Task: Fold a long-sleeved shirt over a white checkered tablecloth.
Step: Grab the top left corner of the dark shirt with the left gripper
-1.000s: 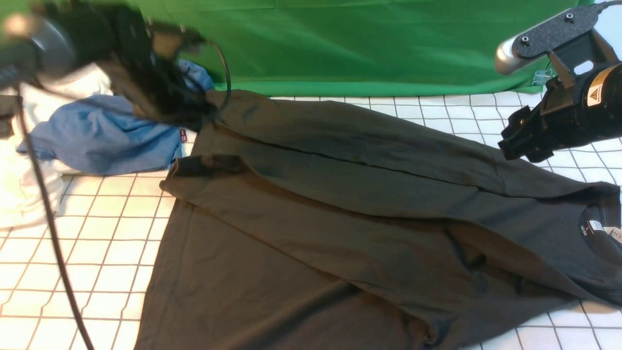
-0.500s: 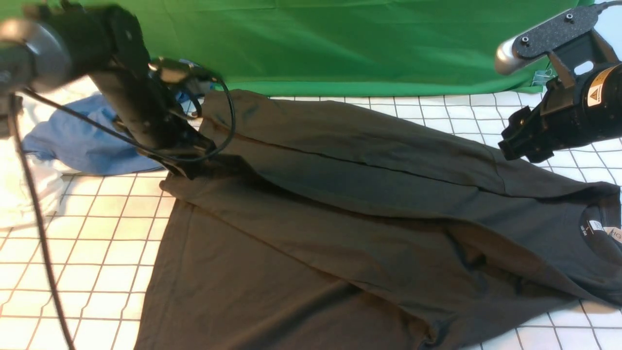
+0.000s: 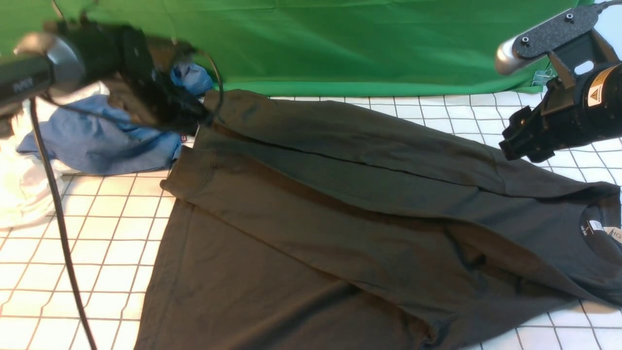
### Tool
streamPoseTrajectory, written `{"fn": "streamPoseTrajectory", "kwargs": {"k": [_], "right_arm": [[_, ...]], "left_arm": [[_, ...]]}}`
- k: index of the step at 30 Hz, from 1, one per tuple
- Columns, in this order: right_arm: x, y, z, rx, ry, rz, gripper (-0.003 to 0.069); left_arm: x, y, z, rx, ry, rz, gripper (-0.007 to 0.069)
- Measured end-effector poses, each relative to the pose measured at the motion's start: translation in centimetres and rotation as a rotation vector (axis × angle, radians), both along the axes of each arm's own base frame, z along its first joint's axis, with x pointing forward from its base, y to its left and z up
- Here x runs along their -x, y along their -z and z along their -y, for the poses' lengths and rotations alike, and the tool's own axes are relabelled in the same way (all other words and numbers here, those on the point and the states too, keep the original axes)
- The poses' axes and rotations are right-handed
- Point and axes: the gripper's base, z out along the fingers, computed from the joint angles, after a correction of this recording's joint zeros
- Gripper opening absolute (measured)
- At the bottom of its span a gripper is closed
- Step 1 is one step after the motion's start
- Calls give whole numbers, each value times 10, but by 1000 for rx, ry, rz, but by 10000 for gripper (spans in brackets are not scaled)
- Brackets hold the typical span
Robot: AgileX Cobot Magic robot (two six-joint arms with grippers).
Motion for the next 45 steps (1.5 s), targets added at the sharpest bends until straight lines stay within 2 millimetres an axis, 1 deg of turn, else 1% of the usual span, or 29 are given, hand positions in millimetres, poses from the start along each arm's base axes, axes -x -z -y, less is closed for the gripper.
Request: {"fn": "streamPoseTrajectory", "kwargs": {"k": [1,2,5,6,8,10,12,14,15,19,22,27,32,36,38,40,42,43,45], "right_arm": [[0,0,0,1,0,0,459],[0,0,0,6,-2,3,459],[0,0,0,9,-3,5,459],[0,0,0,9,-3,5,459],[0,0,0,9,-3,5,459],[0,0,0,11,-3,5,459],[0,0,0,10,-2,5,459],[0,0,1,11,-2,6,459],[0,0,1,11,-2,6,459],[0,0,1,11,-2,6,459],[0,0,1,11,-2,4,459],[0,0,1,15,1,-7,459],[2,2,2,24,8,-31,459],[3,3,3,30,13,-47,459],[3,3,3,31,13,-49,459],[3,3,3,32,14,-51,457],[3,3,3,32,14,-52,454],[3,3,3,32,14,-52,454],[3,3,3,32,14,-52,454]], "left_arm": [[-1,-4,0,7,-3,9,400],[-7,-22,2,46,-14,60,436],[-13,-47,7,128,-26,136,475],[-15,-52,8,147,-28,154,481],[-18,-55,9,162,-29,175,485],[-25,-48,9,168,-34,192,487],[-30,-37,9,167,-37,180,487],[-39,-9,10,173,-48,150,487],[-42,1,10,184,-55,142,487],[-54,26,12,214,-77,134,487],[-63,33,12,234,-102,140,487],[-78,30,5,273,-159,139,473],[-88,43,1,274,-162,115,457],[-93,65,2,276,-167,98,452],[-94,67,2,272,-168,108,449],[-95,67,0,251,-169,118,429],[-95,67,-2,224,-167,120,384],[-95,67,-2,223,-166,119,372],[-94,68,-3,205,-165,115,292]]}}
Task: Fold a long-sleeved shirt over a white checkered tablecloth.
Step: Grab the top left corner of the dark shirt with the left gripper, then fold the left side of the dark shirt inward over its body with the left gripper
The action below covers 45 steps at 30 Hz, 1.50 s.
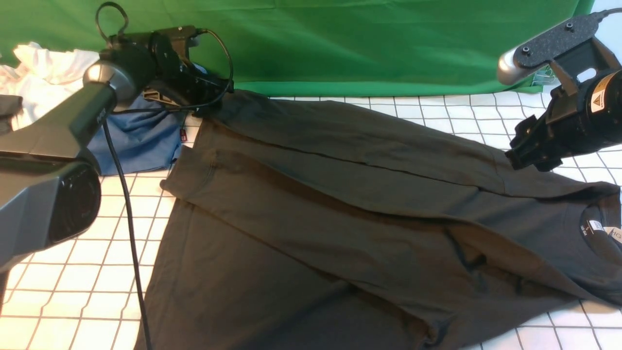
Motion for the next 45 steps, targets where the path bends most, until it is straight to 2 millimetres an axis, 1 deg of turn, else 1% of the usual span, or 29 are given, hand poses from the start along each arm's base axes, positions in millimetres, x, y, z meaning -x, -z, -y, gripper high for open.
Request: {"fn": "streamPoseTrajectory", "kwargs": {"k": [2,5,7,9,11,12,15,16,17,18,19,20,21,23,24,25,28,29,30,31,32,34,35,36,38,39,41,44,45], "right_arm": [[0,0,0,0,0,0,454],[0,0,0,0,0,-1,453],[0,0,0,1,1,-3,453],[0,0,0,1,1,-3,453],[0,0,0,1,1,-3,453],[0,0,0,1,1,-3,453],[0,0,0,0,2,-3,453],[0,0,0,0,1,-1,453],[0,0,0,-1,0,2,453],[0,0,0,-2,0,4,453],[-1,-1,0,-4,-2,9,453],[-1,-2,0,-5,-2,13,453],[-2,-5,-1,-6,-2,21,453],[-3,-10,-1,-11,-1,38,453],[-4,-13,-1,-14,-1,47,453],[-4,-18,-1,-18,-1,59,453],[-2,-29,0,-23,4,79,453],[0,-32,0,-23,8,79,453],[0,-32,1,-22,8,78,453],[2,-36,1,-21,13,77,453],[5,-39,3,-19,18,73,453],[7,-42,4,-16,25,65,453],[8,-43,4,-14,27,59,453],[8,-44,5,-13,29,58,453],[8,-43,5,-13,30,53,453],[9,-43,5,-14,31,52,453],[9,-42,5,-12,33,42,453],[11,-41,6,-5,41,15,453],[11,-40,6,-3,43,9,453]], "left_arm": [[1,0,0,-11,5,-10,206],[2,-1,0,-31,40,-15,43],[3,-5,1,-51,69,-9,-7],[4,-16,1,-67,91,7,-23],[6,-34,2,-80,109,26,-27],[8,-43,2,-86,119,37,-27],[16,-85,4,-91,154,80,-27],[22,-107,5,-82,172,99,-27],[26,-121,7,-75,187,116,-27],[27,-124,7,-74,193,112,-27],[35,-145,9,-61,217,135,-27],[40,-157,11,-56,233,143,-27],[51,-176,14,-49,255,146,-27],[68,-203,17,-59,286,148,-27],[73,-211,17,-65,296,150,-27],[84,-226,18,-70,309,154,-27],[109,-261,17,-88,315,195,-27],[119,-272,16,-94,312,207,-27],[121,-274,16,-96,311,210,-27],[131,-283,15,-106,307,215,-27],[147,-295,12,-127,299,212,-27],[164,-300,9,-151,292,180,-27],[177,-299,7,-169,288,138,-27],[184,-296,6,-175,287,109,-27],[197,-280,4,-183,288,23,-27],[200,-281,3,-184,288,19,-27],[210,-249,2,-186,295,-110,-27],[220,-211,0,-182,294,-232,-27],[221,-202,-1,-182,285,-237,-27]]}}
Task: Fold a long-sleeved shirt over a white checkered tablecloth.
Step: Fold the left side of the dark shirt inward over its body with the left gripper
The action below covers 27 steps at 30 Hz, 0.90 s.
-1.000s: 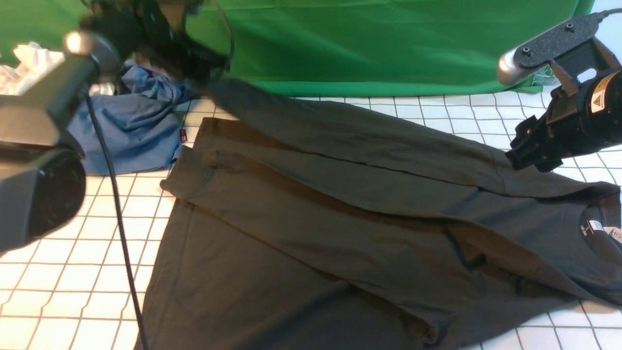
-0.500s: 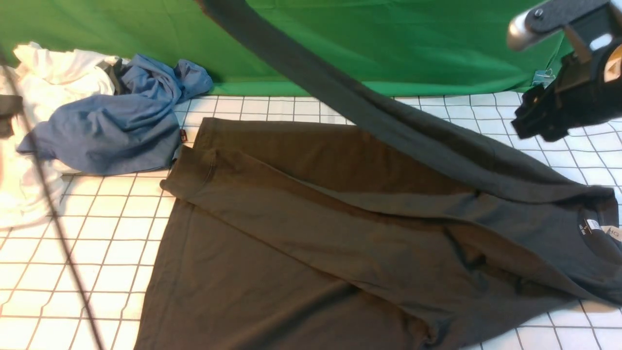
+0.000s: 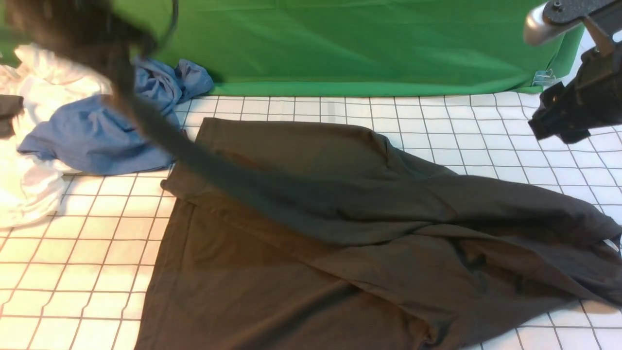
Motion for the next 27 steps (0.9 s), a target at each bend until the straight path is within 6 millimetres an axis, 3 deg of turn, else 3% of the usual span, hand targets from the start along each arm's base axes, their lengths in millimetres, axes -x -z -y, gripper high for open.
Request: {"fn": "streamPoseTrajectory", "kwargs": {"k": [1,6,11,19,27], "right_arm": [[0,0,0,1,2,-7,453],[1,1,1,4,5,-17,453],[1,1,1,4,4,-18,453],[4,7,3,73,-23,-94,453],[-12,42,0,176,-66,-255,453]], "left_arm": [[2,16,-1,1,-15,-14,-27],[1,57,-2,20,-71,11,-27],[0,78,-2,27,-92,40,-27],[-5,79,-2,34,-104,97,-26],[-8,74,1,74,-90,127,-26]]}}
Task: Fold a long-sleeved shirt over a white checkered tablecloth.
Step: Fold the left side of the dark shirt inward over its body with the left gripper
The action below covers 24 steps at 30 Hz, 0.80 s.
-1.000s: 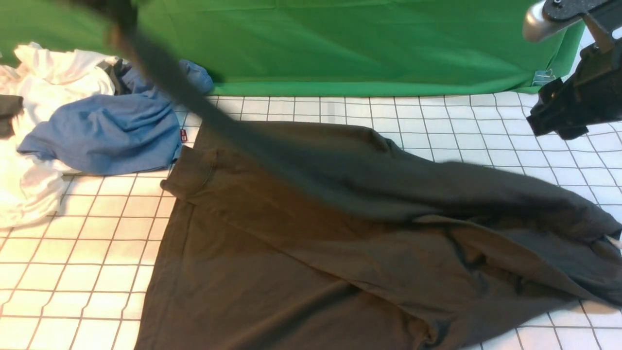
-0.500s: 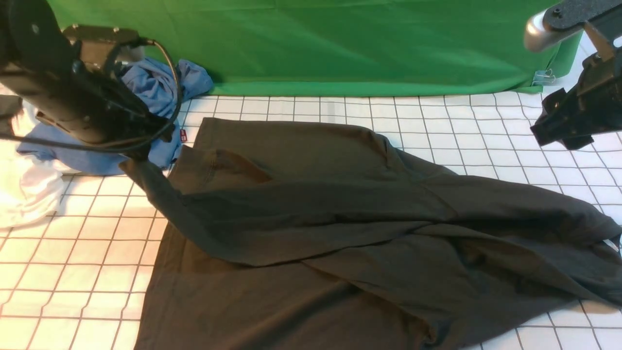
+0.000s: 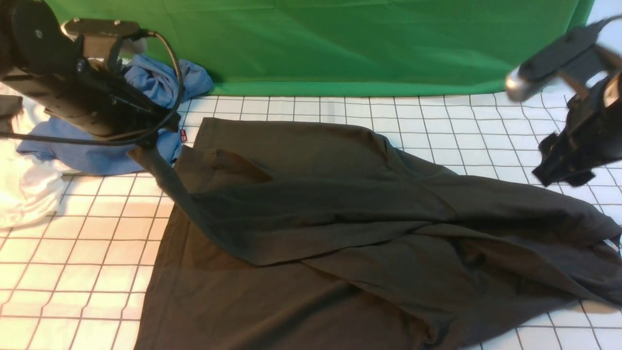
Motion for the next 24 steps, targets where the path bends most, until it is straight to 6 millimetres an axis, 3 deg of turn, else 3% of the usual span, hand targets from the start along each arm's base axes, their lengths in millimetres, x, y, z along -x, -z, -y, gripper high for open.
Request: {"fn": "streamPoseTrajectory", "kwargs": {"k": [6,12,19,24], "right_arm": [[-18,30,-6,46,-72,-66,453],[-37,62,-16,80,-186,-81,453],[-46,71,-35,94,-328,-16,453],[-46,72,-39,102,-358,-12,453]], "left_arm": [[-8,-20,2,22,14,71,-26],[-17,-56,4,37,17,196,-25],[-25,-104,5,82,2,390,-25],[-24,-151,7,113,11,553,-24]]}}
